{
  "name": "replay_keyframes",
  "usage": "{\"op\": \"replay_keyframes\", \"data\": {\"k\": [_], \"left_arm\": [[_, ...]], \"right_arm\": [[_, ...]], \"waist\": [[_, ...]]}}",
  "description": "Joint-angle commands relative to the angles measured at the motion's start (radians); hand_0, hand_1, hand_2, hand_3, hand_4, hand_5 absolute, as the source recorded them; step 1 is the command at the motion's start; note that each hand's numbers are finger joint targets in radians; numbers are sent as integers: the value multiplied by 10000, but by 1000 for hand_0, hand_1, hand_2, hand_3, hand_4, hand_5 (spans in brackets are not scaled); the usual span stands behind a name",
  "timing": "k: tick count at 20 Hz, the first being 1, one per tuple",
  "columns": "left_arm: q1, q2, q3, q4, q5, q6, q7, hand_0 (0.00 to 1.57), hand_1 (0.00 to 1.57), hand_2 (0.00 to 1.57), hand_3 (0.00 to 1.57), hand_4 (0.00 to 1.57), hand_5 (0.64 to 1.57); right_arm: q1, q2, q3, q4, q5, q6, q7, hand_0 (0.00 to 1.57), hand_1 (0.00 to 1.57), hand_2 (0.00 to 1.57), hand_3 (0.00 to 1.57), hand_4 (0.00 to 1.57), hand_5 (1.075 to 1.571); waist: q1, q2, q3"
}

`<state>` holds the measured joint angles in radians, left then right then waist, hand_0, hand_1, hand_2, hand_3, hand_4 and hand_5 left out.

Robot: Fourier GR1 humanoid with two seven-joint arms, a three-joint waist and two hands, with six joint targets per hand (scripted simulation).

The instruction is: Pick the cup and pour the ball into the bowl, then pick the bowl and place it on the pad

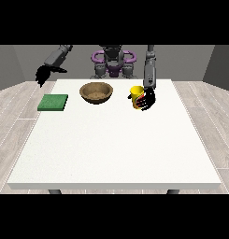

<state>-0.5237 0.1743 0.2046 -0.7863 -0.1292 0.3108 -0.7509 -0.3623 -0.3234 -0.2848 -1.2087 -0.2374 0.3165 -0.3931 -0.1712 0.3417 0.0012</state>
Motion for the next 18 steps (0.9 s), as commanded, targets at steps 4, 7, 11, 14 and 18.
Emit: {"op": "replay_keyframes", "data": {"k": [4, 7, 11, 14, 18], "left_arm": [[-553, -153, -49, 715, -711, 1643, -61, 1343, 1343, 1571, 1571, 879, 1505], [-1005, 8, -465, 686, -1229, 1893, 930, 1356, 1356, 1571, 1571, 913, 1511], [-638, -140, -1872, 132, -2761, 2336, 2594, 1373, 1373, 1571, 1571, 1016, 1532], [-970, -438, -2716, -32, -3657, 2267, 4101, 1381, 1381, 1571, 1571, 1033, 1536], [-1241, -486, -3659, 44, -5236, 2665, 5507, 1375, 1375, 1571, 1571, 1143, 1567]], "right_arm": [[-439, -1189, -843, 783, -558, 830, -153, 0, 0, 0, 0, 0, 1556], [-174, -1008, -835, 1472, -332, 695, -461, 0, 0, 0, 0, 0, 1555], [452, -1056, -778, 2698, -22, 818, -401, 0, 0, 56, 0, 0, 1558], [365, -1258, -1072, 3462, -97, 514, 63, 0, 0, 0, 0, 0, 1560], [705, -1561, -1150, 3920, 87, 659, -250, 0, 0, 0, 0, 0, 1560]], "waist": [[-185, 431, -11], [47, -337, -4], [798, -2209, 20], [1416, -3137, 18], [1722, -3565, 15]]}}
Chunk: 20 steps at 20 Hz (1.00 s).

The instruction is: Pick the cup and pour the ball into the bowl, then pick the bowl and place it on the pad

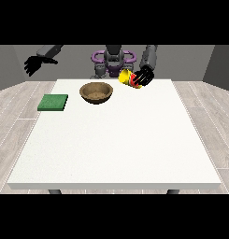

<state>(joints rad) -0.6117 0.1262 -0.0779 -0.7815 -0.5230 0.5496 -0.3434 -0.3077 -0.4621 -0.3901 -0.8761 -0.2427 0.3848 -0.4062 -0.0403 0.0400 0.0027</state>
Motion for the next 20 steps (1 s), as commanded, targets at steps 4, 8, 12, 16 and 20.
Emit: {"op": "replay_keyframes", "data": {"k": [4, 8, 12, 16, 20], "left_arm": [[-591, -580, -1623, 9, -2679, 491, 2767, 1364, 1364, 1571, 1571, 1068, 1568], [-378, -1076, -2102, -612, -3386, -110, 3726, 1364, 1364, 1571, 1571, 1068, 1568], [-569, -631, -2420, -1077, -4136, -587, 3709, 1279, 1279, 1571, 1571, 1000, 1569], [-1201, -1247, -3870, -1089, -5481, -392, 6058, 937, 937, 1571, 1571, 910, 1571], [-1183, -1256, -4534, -1224, -6123, -788, 7095, 562, 562, 1571, 1564, 914, 1570]], "right_arm": [[184, -99, -121, 1004, 259, -133, -556, 0, 0, 0, 0, 0, 1558], [460, -330, -280, 1580, 134, 265, -716, 0, 0, 83, 0, 0, 1554], [533, -56, -364, 2163, 319, -63, -1750, 0, 0, 0, 0, 0, 1552], [141, -135, -162, 2342, 492, 73, -1785, 0, 0, 0, 0, 0, 1547], [-804, -396, -4, 2283, 461, -48, -710, 0, 0, 0, 0, 0, 1537]], "waist": [[609, -564, -13], [853, -1004, -17], [1374, -577, -14], [697, -526, -9], [505, -578, -22]]}}
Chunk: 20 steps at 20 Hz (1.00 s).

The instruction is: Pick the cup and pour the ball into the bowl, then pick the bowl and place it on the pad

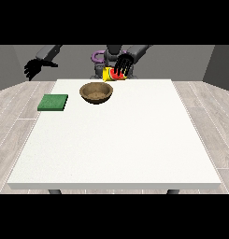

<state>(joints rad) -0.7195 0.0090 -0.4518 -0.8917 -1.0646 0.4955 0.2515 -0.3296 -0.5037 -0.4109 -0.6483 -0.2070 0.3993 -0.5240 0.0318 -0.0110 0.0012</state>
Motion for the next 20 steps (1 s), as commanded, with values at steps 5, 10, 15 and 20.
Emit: {"op": "replay_keyframes", "data": {"k": [5, 10, 15, 20], "left_arm": [[-769, -88, -1744, -405, -1821, -831, 2137, 552, 552, 1571, 1571, 885, 1571], [-1049, -89, -1744, -211, -2706, -1331, 1552, 282, 282, 1571, 1571, 863, 1570], [-1037, -89, -2756, -22, -3260, -2188, 2097, 318, 318, 1571, 1571, 955, 1534], [-1504, -90, -3207, -405, -3714, -3497, 1989, 0, 0, 1571, 1571, 1246, 1395]], "right_arm": [[-1248, 211, 352, 139, 291, -699, 536, 0, 0, 0, 222, 0, 1533], [-1714, 334, 275, 136, 153, -993, 646, 0, 0, 0, 297, 0, 1528], [-2113, 304, 563, 8, 165, -442, 926, 0, 0, 0, 255, 0, 1526], [-1894, 579, 626, 197, 274, -538, 306, 0, 0, 0, 161, 0, 1516]], "waist": [[-326, 236, -4], [-72, 693, -5], [-895, 874, -5], [-854, 891, -2]]}}
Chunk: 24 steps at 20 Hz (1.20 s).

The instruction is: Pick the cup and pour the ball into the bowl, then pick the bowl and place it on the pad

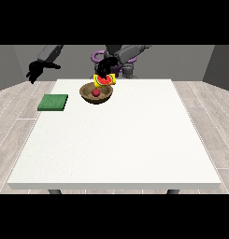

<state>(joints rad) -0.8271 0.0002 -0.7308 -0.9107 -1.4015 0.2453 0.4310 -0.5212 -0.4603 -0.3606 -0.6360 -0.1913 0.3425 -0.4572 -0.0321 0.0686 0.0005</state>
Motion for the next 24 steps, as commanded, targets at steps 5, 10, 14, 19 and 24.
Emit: {"op": "replay_keyframes", "data": {"k": [5, 10, 14, 19, 24], "left_arm": [[-1302, 55, -768, 267, -1231, -2305, -616, 970, 970, 1571, 1571, 1214, 1419], [-1517, 75, -459, -511, -1552, -3059, -1311, 1557, 1557, 1571, 1571, 1191, 1467], [-1385, 0, -299, -793, -2180, -3142, -882, 1499, 1499, 1571, 1571, 1209, 1457], [-299, 188, 1321, -1748, -463, -1358, -1268, 0, 0, 1571, 1571, 1324, 1364], [385, 986, 3780, -2449, 1563, 184, -1533, 401, 401, 1571, 1571, 1001, 1570]], "right_arm": [[-61, 128, 152, 228, 90, -121, 359, 0, 0, 0, 117, 0, 1518], [445, 99, 33, 561, 79, -256, 136, 0, 0, 0, 172, 0, 1516], [429, -293, -108, 588, -79, 375, -508, 0, 0, 0, 262, 0, 1528], [351, 26, -230, 753, -398, 252, 359, 0, 0, 0, 0, 474, 1558], [765, 559, -71, 530, -263, -371, 415, 0, 0, 0, 0, 482, 1561]], "waist": [[-36, -696, 2], [518, -1015, 0], [271, -182, 1], [1280, -213, -23], [1539, -435, -52]]}}
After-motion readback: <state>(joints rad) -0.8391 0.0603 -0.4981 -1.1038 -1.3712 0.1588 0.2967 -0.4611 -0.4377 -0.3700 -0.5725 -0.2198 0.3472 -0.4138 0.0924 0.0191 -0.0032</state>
